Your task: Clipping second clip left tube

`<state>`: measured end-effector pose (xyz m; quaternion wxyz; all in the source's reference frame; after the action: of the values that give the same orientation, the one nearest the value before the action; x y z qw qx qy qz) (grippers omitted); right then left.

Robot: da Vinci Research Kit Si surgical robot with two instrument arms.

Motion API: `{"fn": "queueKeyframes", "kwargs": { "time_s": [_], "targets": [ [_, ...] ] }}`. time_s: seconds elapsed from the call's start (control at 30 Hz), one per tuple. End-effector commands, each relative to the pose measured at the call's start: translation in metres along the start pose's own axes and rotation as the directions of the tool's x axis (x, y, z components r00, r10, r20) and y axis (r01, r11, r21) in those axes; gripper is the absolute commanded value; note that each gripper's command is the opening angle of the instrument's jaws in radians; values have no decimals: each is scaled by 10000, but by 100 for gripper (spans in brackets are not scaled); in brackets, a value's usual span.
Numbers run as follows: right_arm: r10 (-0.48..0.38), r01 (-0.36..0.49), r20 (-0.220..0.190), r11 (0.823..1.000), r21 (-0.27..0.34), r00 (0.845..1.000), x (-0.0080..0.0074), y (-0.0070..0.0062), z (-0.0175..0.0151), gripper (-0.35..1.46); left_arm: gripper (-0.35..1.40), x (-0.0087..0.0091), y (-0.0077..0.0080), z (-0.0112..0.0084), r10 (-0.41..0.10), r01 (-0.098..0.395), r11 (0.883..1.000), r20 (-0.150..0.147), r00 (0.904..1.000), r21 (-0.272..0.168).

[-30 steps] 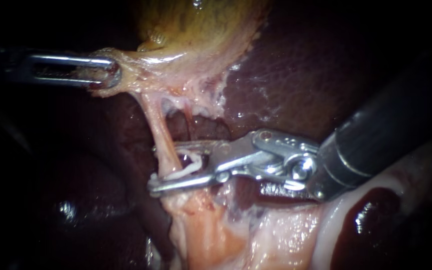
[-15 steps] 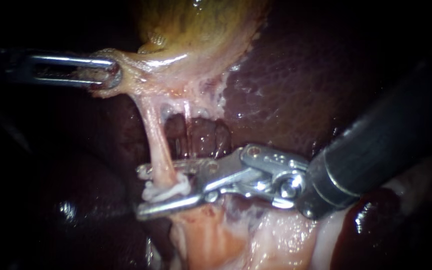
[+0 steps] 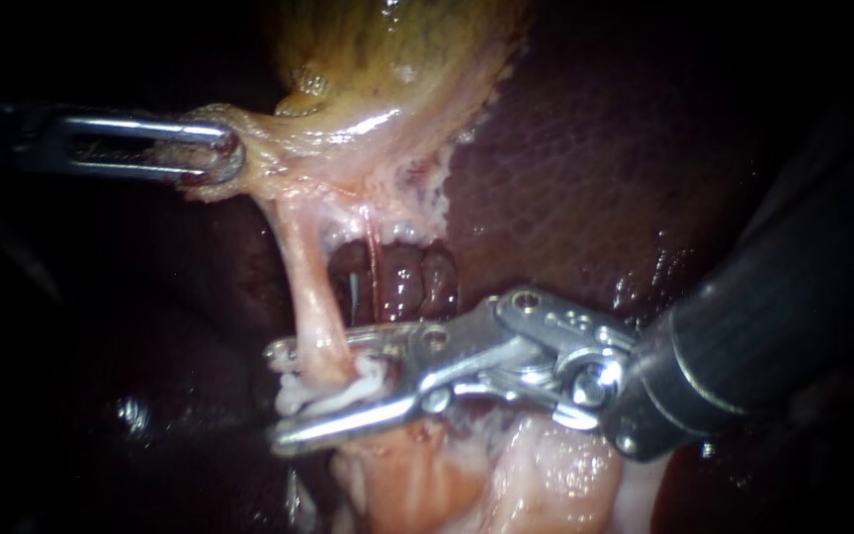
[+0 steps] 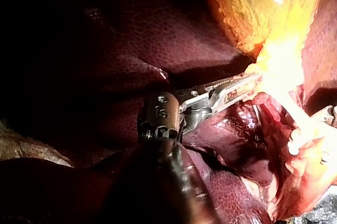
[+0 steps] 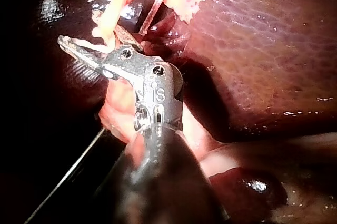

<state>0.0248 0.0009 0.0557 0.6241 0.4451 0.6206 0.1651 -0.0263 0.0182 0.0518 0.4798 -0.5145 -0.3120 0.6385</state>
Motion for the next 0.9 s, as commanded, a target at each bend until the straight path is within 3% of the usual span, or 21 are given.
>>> {"fn": "queueKeyframes", "kwargs": {
  "time_s": [0.03,0.3,0.5,0.63,0.77,0.9],
  "targets": [
    [32,-32,3,10000,-17,10000,-1,1,-1,34,-35,0,0,0,-3,3,10000,2,10000,-7],
    [387,-387,4,9992,-9,9992,-1,1,-3,4,-35,0,0,0,-3,3,10000,1,10000,-5],
    [624,-624,34,9980,63,9980,-2,1,-4,-35,-35,0,0,0,-3,3,10000,0,10000,-5],
    [625,-626,80,9980,94,9980,-2,3,-5,-35,-35,0,0,0,-3,3,10000,0,10000,-5],
    [653,-648,639,9978,-106,9958,-3,4,-7,-35,-35,0,0,1,-4,4,10000,0,10000,-4],
    [647,-642,675,9979,-98,9956,-3,6,-7,-35,-35,0,0,1,-4,4,10000,-1,10000,-2]
  ]
}}
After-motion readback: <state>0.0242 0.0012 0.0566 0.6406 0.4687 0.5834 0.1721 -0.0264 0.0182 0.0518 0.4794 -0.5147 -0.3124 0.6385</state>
